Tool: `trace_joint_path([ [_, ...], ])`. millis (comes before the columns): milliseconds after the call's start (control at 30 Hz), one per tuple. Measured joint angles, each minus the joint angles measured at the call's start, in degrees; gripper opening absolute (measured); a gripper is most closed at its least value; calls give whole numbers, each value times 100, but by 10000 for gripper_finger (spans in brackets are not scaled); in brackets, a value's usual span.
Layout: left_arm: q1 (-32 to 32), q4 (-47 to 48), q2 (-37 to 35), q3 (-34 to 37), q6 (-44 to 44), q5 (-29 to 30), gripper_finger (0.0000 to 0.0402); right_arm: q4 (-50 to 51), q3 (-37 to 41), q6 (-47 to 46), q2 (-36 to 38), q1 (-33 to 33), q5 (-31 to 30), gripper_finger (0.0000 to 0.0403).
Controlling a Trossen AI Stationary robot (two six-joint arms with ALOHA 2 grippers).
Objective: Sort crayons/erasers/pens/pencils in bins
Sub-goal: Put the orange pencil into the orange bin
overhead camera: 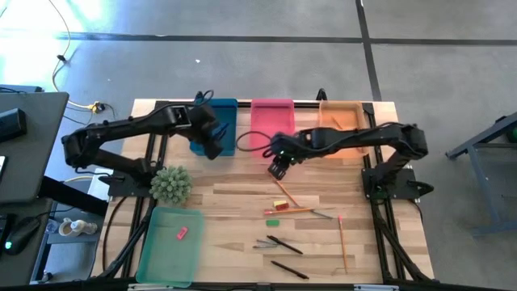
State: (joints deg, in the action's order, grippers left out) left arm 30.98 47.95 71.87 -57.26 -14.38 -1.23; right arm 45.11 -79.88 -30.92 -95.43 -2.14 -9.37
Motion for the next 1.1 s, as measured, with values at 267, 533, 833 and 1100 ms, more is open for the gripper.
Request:
trace_joint_path([
  [267, -39, 171, -370, 99, -1, 19, 117, 579, -439, -992, -735, 317, 139, 145],
  [533, -39, 173, -888, 99, 47, 17, 117, 867, -445, -1811, -1166, 416, 548, 145],
  [833, -39, 172, -1151, 99, 57, 37, 117, 913, -443, -2174, -1637, 568, 643, 141],
  [1100, -39, 176, -1149, 99, 108, 39, 117, 891, -443, -2283, -2053, 655, 642, 119],
])
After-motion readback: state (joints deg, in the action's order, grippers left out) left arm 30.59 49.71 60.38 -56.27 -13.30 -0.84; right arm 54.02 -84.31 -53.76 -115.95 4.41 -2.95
